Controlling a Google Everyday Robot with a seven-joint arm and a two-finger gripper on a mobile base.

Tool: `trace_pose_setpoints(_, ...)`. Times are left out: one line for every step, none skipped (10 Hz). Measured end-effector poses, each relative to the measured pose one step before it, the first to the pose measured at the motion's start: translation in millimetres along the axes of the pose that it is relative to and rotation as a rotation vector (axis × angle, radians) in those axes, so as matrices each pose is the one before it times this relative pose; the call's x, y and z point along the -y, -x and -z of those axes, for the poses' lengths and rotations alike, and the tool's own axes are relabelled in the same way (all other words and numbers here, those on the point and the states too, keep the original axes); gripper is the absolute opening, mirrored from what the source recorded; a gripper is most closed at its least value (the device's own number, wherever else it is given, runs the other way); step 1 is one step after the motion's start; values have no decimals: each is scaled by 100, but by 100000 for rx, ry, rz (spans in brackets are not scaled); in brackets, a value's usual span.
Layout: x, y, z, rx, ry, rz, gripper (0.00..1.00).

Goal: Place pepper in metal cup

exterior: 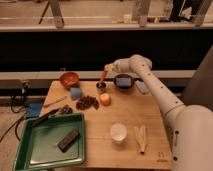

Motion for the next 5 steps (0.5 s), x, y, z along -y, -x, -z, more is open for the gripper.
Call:
trace_pose_setpoints(125,88,-35,299,-119,729,46)
trace_pose_setpoints(105,222,-46,452,-41,999,56)
trace_pose_setpoints(124,211,-7,364,131,1605,68)
trace_pose_setpoints(70,203,-14,274,248,1086,75)
trace_pose_setpoints(201,130,-34,168,297,1420,80)
